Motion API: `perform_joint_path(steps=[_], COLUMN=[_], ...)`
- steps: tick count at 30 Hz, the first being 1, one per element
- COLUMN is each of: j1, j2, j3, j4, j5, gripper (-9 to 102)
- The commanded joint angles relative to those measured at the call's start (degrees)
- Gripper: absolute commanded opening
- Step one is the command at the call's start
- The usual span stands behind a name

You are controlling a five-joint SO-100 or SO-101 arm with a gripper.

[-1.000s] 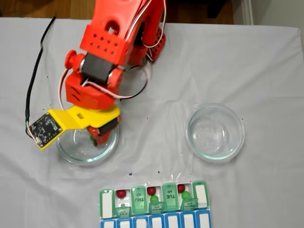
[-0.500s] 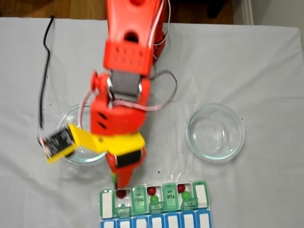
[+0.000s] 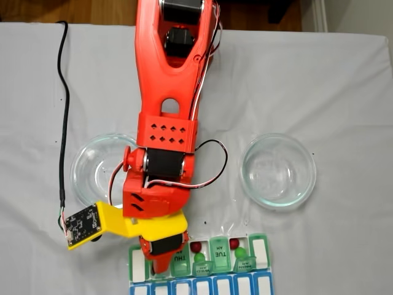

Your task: Sort medicines into box.

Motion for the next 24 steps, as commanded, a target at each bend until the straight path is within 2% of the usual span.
perform_joint_path(steps=[1, 9, 15, 24], j1=[-0.9, -1.1, -1.5, -0.9], j2=[1.5, 2.3, 2.3, 5.3], j3=[-6.0, -4.2, -3.9, -2.8], j4=[-0.4, -0.1, 3.8, 5.4], j5=[-0.8, -0.2, -1.0, -0.7], gripper=[0, 0, 18, 24])
